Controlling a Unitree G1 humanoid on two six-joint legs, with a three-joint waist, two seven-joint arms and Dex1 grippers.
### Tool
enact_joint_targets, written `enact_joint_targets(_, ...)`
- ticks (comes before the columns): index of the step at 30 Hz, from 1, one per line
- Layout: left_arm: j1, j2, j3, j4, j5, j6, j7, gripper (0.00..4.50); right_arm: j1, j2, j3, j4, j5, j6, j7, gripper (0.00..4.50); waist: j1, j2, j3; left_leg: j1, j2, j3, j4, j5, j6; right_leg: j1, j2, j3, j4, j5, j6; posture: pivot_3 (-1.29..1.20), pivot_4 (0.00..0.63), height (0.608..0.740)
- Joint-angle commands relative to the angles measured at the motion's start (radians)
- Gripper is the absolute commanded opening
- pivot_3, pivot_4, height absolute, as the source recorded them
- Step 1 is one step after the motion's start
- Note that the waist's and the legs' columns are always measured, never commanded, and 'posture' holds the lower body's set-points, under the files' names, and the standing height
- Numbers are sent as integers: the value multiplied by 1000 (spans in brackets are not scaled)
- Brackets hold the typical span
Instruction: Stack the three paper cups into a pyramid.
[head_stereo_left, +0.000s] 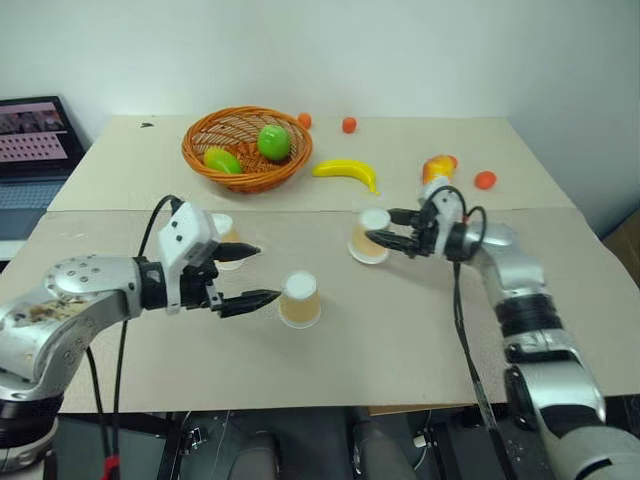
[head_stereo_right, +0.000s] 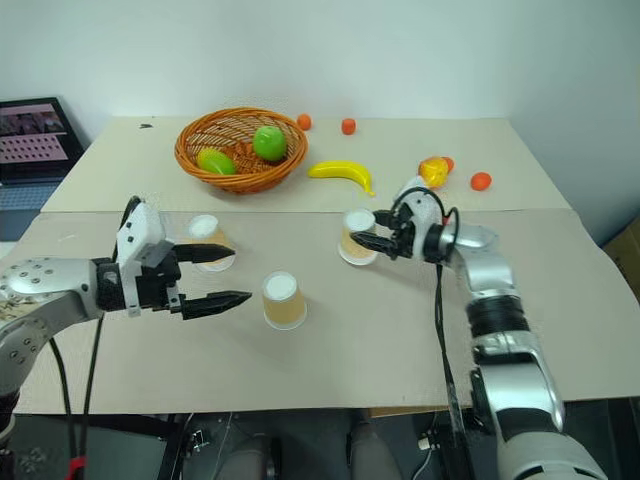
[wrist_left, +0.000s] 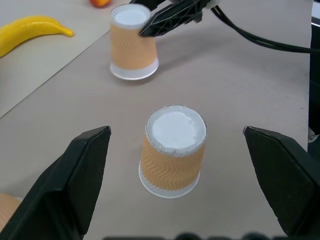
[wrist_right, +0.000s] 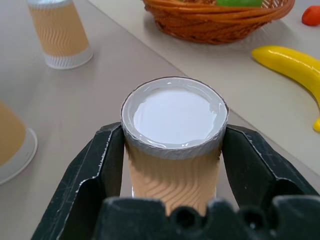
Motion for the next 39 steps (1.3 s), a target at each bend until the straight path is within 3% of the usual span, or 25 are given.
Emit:
enact_joint_targets(1,38,51,67,-19,9,-66,-75,4500,150,-104,-4,-344,86,118,84,2709,4,0,0,0,0,0,0,0,0,0,1,0,0,0,0,0,150,735)
enact_joint_targets(8,11,33,34,-1,23,-100,-67,4500,323,-170,-31,-640,208,260,90,2709,14,0,0,3,1,1,0,0,0,1,1,1,1,-4,5,0,150,735)
enact_joint_targets(16,-45,-1,-25,25,45,-114,-58,4500,362,-118,-6,-751,260,331,-24,2709,17,0,0,7,1,0,0,0,0,6,1,1,1,-5,5,0,150,735)
enact_joint_targets(39,-131,0,-46,56,56,-94,-68,4500,383,-33,121,-698,184,237,-69,2709,17,0,0,7,1,0,0,0,0,5,2,1,1,-5,5,0,150,735)
